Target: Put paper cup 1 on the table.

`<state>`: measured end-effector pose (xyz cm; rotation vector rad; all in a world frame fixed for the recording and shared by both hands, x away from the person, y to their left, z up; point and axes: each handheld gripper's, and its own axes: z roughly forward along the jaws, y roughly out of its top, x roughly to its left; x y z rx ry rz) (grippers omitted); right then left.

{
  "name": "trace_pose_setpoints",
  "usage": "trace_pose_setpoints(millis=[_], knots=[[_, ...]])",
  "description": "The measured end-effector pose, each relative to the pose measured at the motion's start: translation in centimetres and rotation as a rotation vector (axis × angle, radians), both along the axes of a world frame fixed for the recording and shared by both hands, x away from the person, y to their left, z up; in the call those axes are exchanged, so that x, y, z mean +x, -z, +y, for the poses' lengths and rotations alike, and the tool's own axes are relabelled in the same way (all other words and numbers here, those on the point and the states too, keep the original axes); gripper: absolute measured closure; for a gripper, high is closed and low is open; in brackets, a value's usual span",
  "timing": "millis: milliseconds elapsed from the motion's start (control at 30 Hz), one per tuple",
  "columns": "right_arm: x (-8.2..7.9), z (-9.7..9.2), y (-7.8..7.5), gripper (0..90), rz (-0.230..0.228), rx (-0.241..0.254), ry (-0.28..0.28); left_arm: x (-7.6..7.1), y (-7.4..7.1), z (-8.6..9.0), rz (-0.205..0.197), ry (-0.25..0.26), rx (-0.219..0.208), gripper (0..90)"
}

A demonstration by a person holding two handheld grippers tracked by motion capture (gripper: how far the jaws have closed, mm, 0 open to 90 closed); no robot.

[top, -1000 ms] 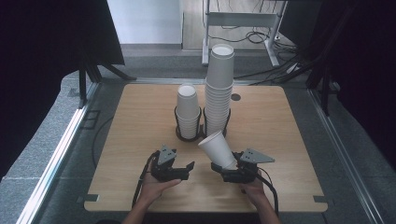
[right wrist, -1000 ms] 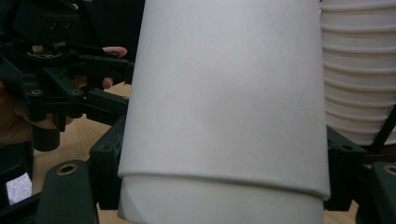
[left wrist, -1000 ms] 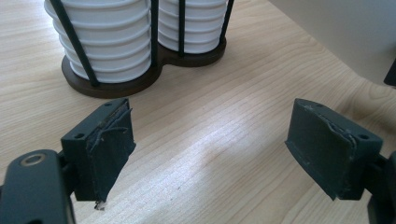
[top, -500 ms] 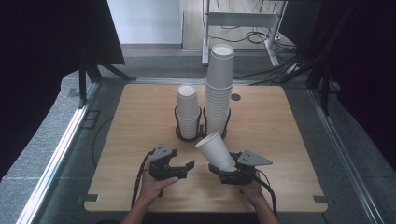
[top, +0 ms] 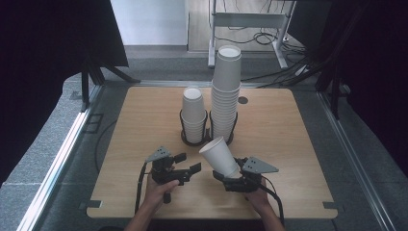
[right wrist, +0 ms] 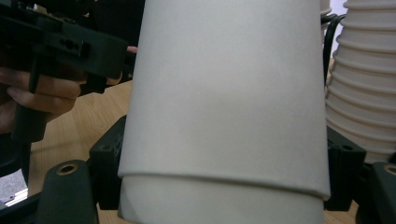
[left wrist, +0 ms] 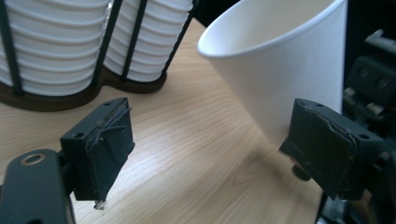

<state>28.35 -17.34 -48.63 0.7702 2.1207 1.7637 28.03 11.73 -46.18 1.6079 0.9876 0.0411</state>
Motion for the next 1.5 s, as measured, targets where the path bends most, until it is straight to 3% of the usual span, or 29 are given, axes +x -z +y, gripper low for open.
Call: trace_pose_setpoints(millis=[233,333,667,867,1167,1500], knots=[[-0.3,0.5,0.2,23.2,-0.020,-0.007,0.000,0.2,0.1,-0.2,0.023,0.040,-0.075,10.1],[-0.7,1.0,0.3,23.2,-0.038,-0.001,-0.002,0.4,0.1,-0.5,0.040,0.067,-0.127,7.0],[-1.6,3.1,0.7,23.3,-0.085,-0.047,-0.035,1.2,0.2,-1.3,0.074,0.115,-0.201,2.6],[-2.0,3.9,1.0,23.3,-0.086,-0.061,-0.048,1.8,0.5,-2.1,0.088,0.127,-0.235,3.3],[-1.8,4.0,1.4,23.1,-0.072,-0.076,-0.043,1.8,0.9,-2.4,0.080,0.141,-0.258,11.4],[-1.7,4.0,1.5,22.6,-0.059,-0.085,-0.057,1.5,0.9,-2.4,0.052,0.130,-0.228,12.4]])
